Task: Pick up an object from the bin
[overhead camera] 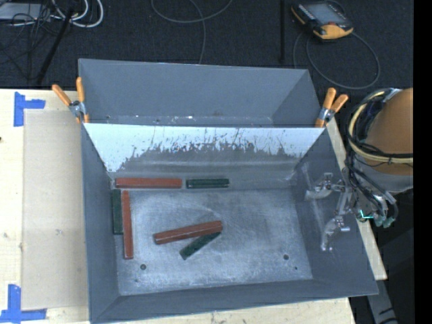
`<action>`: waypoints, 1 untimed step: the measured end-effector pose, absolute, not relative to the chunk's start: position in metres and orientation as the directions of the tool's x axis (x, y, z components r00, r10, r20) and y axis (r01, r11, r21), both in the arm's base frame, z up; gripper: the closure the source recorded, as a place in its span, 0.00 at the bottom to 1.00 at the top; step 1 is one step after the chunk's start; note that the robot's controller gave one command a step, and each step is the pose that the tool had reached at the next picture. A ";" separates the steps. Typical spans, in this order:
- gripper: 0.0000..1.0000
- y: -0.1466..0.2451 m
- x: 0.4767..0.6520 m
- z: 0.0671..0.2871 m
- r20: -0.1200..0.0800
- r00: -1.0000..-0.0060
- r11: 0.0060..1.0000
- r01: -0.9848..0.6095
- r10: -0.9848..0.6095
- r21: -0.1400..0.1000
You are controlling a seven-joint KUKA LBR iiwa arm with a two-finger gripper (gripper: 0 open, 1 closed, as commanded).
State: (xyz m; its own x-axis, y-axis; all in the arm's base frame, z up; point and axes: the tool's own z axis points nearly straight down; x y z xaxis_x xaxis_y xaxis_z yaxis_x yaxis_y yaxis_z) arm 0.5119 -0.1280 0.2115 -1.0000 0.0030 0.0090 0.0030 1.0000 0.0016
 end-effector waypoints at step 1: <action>1.00 -0.127 0.514 0.216 0.001 -1.000 1.000 -0.002 -0.002 0.000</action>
Offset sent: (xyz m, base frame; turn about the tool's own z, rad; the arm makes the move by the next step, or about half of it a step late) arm 0.0000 0.0000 0.0000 0.0000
